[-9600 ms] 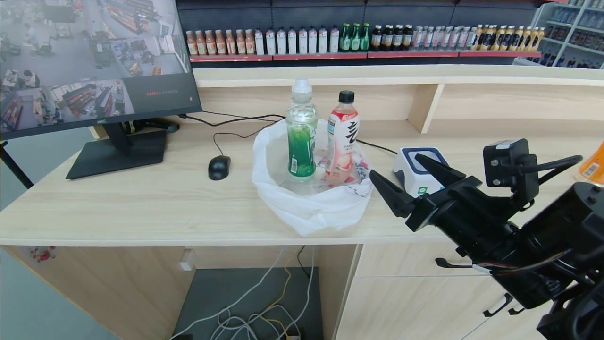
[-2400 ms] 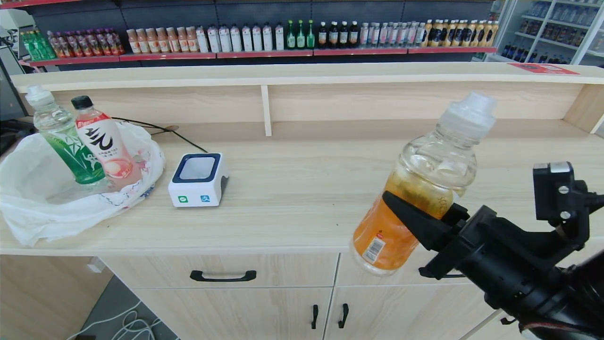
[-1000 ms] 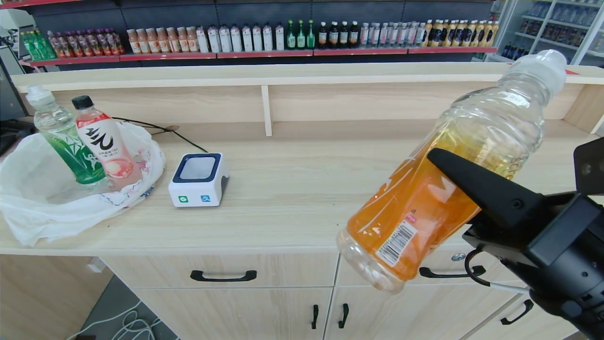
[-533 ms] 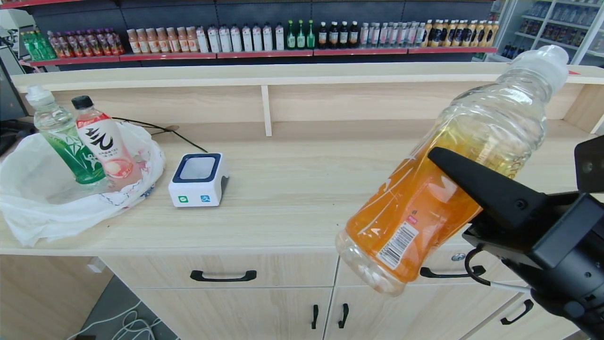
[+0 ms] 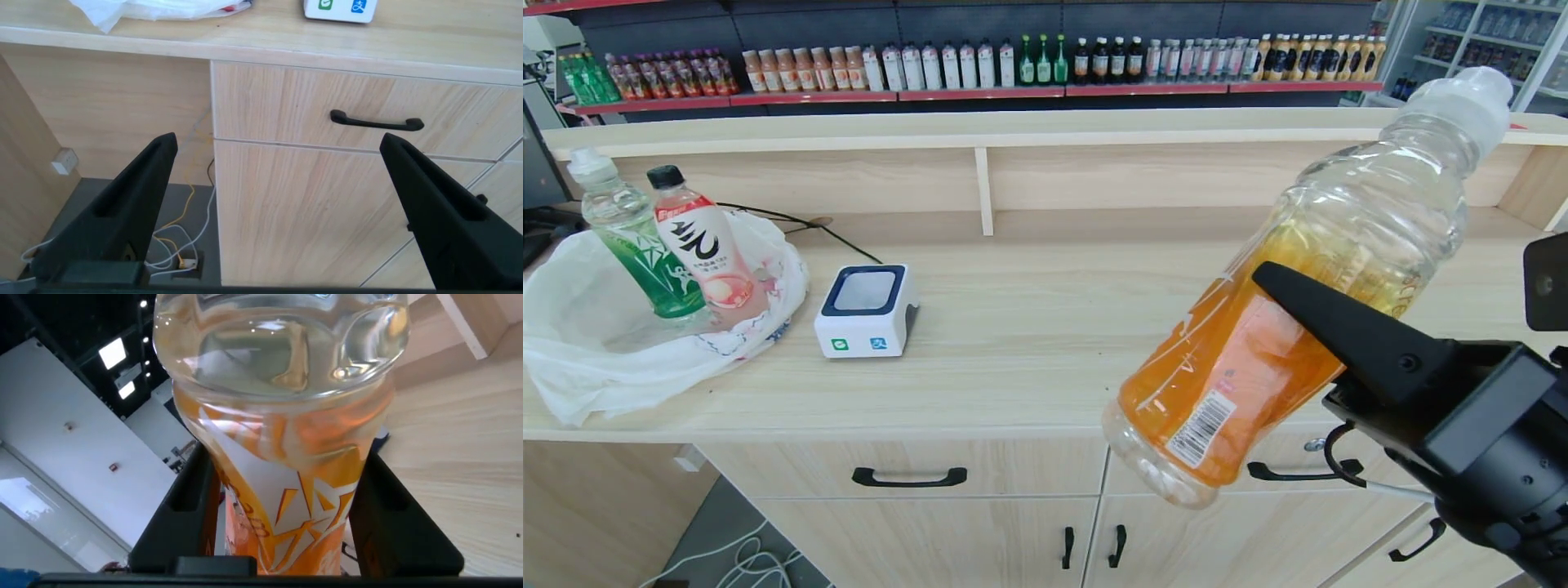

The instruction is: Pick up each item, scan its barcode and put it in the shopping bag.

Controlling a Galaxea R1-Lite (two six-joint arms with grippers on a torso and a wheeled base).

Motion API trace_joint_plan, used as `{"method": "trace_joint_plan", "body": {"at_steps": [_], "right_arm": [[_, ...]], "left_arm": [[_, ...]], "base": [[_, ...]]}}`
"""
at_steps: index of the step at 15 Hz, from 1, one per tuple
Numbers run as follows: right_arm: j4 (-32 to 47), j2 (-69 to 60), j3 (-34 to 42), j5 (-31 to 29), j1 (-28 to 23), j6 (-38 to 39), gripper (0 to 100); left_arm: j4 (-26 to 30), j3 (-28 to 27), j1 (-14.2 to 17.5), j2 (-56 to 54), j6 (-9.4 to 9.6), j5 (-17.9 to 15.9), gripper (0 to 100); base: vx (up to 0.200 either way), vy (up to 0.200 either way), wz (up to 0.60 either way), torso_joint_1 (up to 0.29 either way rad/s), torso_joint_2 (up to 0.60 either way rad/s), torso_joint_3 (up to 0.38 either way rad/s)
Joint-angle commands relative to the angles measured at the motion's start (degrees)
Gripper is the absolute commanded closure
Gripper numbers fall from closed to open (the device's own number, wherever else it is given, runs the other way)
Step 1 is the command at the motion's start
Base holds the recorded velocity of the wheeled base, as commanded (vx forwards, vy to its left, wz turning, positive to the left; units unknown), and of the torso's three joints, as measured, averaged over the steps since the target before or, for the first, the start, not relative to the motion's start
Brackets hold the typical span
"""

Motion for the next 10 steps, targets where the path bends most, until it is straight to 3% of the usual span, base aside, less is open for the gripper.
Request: {"method": "trace_joint_plan", "body": {"at_steps": [1,8,9,10], "right_arm": [[-0.1,0.6,0.1,0.9,0.0,-1.4,100],[-0.1,3.0,1.2,0.4,0.7,-14.9,100],[-0.1,5.2,1.7,-0.4,-2.6,-27.0,100],[-0.1,6.5,2.3,-0.5,-4.0,-33.1,100]], "left_arm": [[0.0,0.1,0.0,0.0,-0.04,0.0,0],[0.0,0.0,0.0,0.0,0.05,0.0,0],[0.0,0.0,0.0,0.0,0.05,0.0,0],[0.0,0.1,0.0,0.0,0.05,0.0,0]], "base": [[0.0,0.0,0.0,0.0,0.0,0.0],[0.0,0.0,0.0,0.0,0.0,0.0],[0.0,0.0,0.0,0.0,0.0,0.0],[0.0,0.0,0.0,0.0,0.0,0.0]]}}
